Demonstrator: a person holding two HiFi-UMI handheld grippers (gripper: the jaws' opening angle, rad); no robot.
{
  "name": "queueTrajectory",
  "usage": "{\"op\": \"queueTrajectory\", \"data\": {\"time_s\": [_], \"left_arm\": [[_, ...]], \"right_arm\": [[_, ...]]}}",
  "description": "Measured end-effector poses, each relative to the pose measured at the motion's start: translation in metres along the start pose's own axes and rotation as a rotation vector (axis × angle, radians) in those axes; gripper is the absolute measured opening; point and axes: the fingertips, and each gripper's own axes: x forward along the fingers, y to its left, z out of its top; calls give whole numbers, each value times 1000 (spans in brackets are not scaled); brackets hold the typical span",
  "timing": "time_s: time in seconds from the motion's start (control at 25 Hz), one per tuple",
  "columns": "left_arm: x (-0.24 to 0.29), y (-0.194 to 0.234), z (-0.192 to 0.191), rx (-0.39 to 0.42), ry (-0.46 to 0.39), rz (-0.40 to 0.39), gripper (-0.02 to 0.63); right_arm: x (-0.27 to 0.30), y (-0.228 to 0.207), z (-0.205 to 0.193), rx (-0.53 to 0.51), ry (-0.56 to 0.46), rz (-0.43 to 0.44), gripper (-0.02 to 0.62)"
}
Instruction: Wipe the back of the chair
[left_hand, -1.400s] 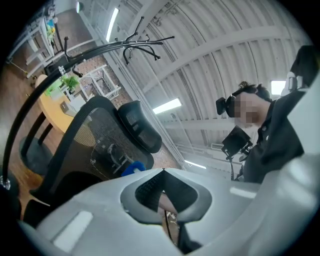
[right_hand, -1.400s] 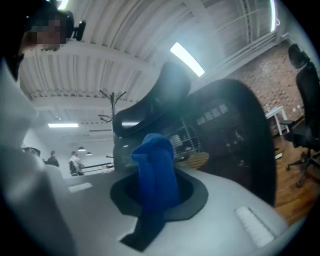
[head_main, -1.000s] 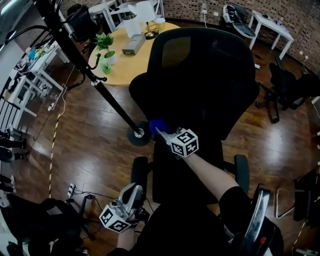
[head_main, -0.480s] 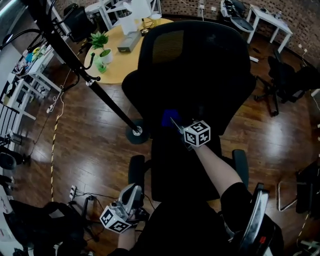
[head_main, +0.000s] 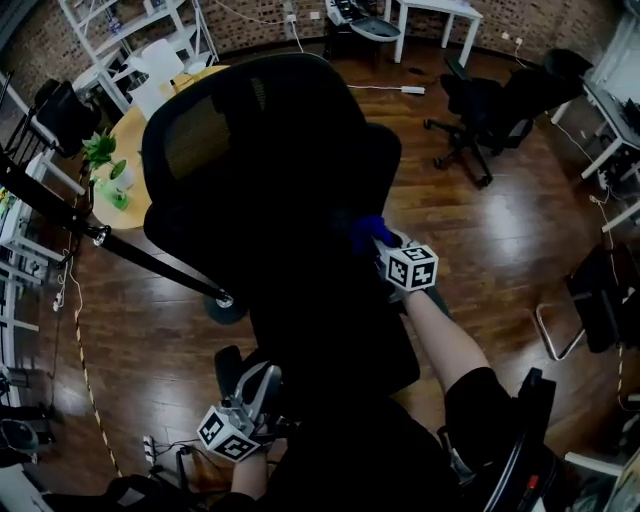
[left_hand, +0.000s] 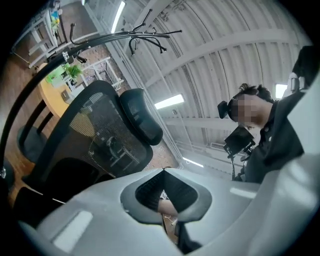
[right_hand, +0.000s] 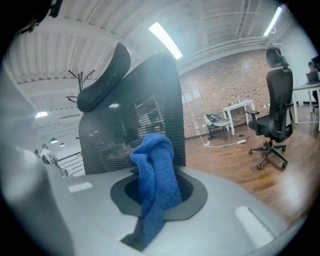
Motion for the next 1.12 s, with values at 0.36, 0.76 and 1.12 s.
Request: {"op": "queueTrajectory", "data": {"time_s": [0.36,0.76,1.12], "left_arm": [[-19,-7,6,23,-29,61,-11],[-133,-8,35,74,-185,324,-11],[-161,-1,29,51,-203,389,-11]], "right_arm": [[15,119,0,-12,-20,260,38],[88,329,-103,-103,190,611,38],[125,302,-137,-152,262,561,38]]}}
